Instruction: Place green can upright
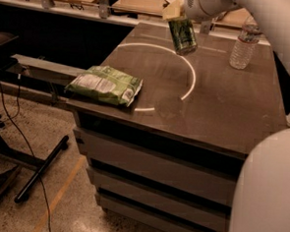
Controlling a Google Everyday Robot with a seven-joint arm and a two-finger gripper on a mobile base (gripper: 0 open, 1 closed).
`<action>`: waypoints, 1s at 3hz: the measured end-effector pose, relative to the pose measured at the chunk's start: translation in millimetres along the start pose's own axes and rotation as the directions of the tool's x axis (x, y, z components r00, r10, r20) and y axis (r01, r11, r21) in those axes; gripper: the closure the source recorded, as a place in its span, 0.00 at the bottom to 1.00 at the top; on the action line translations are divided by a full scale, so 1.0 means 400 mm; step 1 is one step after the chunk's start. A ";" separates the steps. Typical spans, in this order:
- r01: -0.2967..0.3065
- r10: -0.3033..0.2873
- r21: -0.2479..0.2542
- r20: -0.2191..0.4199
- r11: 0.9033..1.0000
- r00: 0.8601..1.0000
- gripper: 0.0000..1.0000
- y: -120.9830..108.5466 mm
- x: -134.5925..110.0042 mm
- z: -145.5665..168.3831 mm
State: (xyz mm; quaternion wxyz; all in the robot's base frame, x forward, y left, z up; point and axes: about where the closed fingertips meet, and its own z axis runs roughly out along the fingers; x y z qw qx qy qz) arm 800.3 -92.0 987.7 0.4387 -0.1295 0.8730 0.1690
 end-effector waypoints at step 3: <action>0.120 -0.052 -0.268 0.249 0.956 0.967 1.00 0.004 -0.021 -0.109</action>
Offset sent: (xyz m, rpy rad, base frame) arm -0.0466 -0.0386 0.0474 0.3038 -0.3395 0.3291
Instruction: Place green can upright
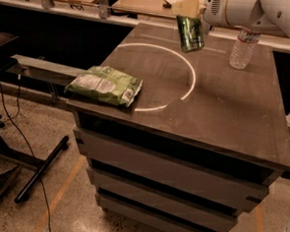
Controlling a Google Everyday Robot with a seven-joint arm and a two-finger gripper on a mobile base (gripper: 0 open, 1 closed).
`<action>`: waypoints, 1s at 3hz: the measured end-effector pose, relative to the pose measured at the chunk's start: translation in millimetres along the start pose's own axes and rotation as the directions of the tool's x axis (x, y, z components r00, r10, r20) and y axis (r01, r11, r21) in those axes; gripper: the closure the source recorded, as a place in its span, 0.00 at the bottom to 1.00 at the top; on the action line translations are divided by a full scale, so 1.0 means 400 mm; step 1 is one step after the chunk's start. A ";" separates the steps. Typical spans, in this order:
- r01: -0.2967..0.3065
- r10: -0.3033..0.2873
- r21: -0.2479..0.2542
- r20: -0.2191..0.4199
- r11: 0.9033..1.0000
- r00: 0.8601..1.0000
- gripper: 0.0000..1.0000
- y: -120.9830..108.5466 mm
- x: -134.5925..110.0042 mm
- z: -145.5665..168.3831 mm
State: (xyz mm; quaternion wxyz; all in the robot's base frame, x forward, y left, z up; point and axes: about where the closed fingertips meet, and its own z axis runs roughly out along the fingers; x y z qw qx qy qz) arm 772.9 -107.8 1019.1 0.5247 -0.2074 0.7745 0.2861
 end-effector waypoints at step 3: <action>0.033 -0.013 -0.118 0.166 0.993 0.986 1.00 -0.040 0.009 -0.035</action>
Offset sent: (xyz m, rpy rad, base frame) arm -0.0045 -0.0330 -0.0076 0.1241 -0.3386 0.1163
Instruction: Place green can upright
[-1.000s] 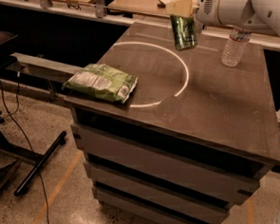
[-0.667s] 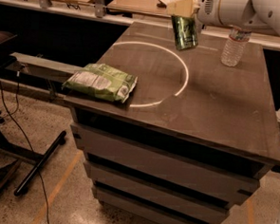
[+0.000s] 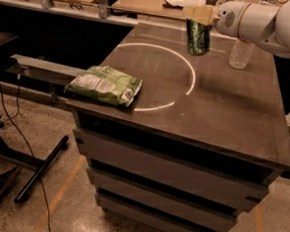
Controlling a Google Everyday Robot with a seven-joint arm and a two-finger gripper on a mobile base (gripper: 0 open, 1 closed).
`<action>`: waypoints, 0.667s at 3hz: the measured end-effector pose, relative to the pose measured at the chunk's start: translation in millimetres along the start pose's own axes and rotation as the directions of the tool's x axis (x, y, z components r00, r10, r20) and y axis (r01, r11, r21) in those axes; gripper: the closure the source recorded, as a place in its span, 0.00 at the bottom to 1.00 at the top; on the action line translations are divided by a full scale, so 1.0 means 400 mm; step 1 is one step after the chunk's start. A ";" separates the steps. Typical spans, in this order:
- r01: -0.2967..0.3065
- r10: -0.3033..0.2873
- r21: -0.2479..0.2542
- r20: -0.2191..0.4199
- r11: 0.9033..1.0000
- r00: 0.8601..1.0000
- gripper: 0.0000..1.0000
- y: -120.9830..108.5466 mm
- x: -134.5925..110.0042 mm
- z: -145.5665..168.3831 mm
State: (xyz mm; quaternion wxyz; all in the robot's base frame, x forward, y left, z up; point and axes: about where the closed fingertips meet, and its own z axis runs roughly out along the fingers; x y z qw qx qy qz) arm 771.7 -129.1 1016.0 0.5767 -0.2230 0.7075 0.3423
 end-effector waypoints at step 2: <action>0.222 -0.201 -0.155 0.137 0.963 0.970 1.00 0.036 -0.015 -0.059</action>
Offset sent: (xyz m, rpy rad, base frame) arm -0.0382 -0.0239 0.0135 -0.0470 -0.3692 0.2147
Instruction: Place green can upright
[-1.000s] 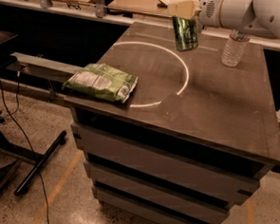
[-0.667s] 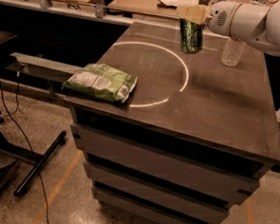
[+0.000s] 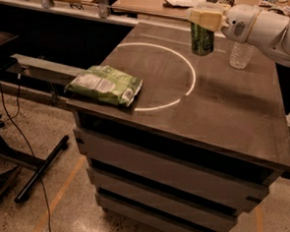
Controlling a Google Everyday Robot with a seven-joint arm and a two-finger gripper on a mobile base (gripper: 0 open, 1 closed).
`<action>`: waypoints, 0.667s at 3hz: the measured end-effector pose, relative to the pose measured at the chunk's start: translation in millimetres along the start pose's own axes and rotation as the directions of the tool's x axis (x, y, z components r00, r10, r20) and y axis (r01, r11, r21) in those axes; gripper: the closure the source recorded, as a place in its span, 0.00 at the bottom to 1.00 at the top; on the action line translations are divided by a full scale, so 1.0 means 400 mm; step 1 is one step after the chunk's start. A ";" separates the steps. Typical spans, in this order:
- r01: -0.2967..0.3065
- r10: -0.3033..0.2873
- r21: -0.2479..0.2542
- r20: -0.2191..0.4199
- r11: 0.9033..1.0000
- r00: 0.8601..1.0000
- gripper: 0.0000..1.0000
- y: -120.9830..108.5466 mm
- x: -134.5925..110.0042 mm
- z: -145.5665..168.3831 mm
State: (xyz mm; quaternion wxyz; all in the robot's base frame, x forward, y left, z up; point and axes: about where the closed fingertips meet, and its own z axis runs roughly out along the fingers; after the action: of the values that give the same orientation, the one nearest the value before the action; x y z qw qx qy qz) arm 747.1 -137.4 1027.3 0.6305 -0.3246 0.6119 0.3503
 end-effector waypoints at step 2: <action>0.001 0.000 0.019 -0.045 1.000 0.999 1.00 -0.002 0.023 -0.011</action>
Offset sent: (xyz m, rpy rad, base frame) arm -0.0083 -0.0241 -0.0229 -0.1073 0.0414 -0.0534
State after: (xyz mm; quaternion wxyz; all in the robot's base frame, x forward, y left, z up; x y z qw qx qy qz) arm 745.6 -141.1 1017.9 0.6196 -0.3266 0.6292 0.3371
